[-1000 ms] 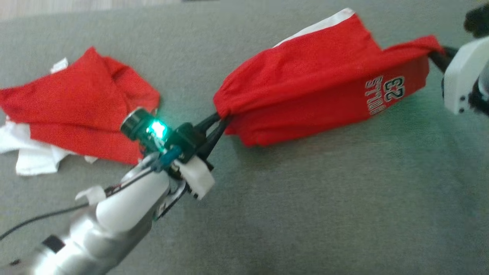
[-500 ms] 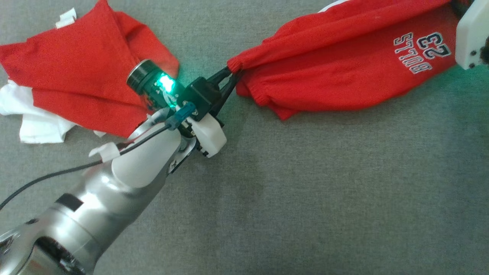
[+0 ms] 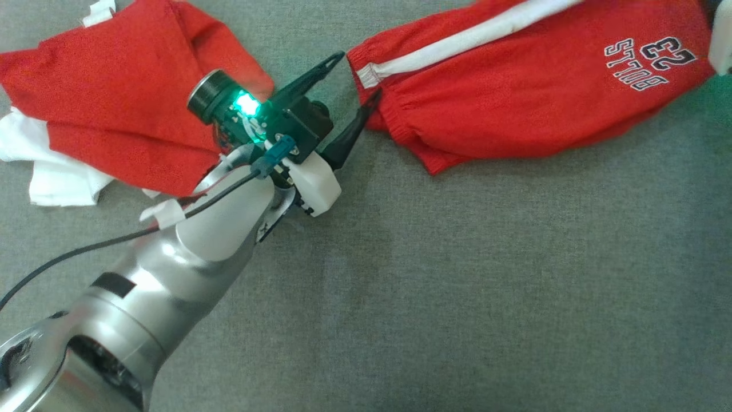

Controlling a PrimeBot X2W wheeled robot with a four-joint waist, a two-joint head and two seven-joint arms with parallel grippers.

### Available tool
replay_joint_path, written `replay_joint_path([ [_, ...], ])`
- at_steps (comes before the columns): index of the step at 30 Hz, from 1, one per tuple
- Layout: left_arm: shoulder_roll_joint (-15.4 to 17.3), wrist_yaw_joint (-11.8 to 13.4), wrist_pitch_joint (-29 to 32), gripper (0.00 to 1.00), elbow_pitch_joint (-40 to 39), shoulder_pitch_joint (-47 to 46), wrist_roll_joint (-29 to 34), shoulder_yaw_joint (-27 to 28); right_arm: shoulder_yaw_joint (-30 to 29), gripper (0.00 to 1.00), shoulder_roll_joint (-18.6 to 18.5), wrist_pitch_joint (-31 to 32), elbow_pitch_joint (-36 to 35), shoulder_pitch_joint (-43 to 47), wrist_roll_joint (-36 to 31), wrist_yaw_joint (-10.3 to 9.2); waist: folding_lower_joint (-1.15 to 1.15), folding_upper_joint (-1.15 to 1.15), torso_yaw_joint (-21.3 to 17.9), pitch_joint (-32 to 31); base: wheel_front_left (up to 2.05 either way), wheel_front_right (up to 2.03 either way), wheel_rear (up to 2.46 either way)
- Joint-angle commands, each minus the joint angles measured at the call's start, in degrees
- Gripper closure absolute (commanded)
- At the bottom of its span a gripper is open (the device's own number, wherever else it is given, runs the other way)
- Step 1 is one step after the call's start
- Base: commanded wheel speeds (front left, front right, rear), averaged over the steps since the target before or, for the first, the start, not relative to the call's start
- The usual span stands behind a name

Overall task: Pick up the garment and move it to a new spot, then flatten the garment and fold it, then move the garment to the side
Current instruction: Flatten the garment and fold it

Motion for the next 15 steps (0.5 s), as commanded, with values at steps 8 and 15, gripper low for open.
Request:
replay_joint_path([
  [8,2.04,3.69,-2.54,0.00,-0.62,0.30,-2.02,5.54,-4.77,0.00,3.52,-11.71,3.76,1.00,0.82,-0.05,-0.01,0.00,-1.24,-4.49,0.00,0.00,0.00],
  [15,4.62,10.02,-3.21,0.00,-8.51,6.58,-3.08,13.07,-10.97,0.00,8.57,-23.92,4.45,5.50,2.87,-0.05,-0.01,0.00,-3.05,-10.99,0.00,0.00,0.00],
])
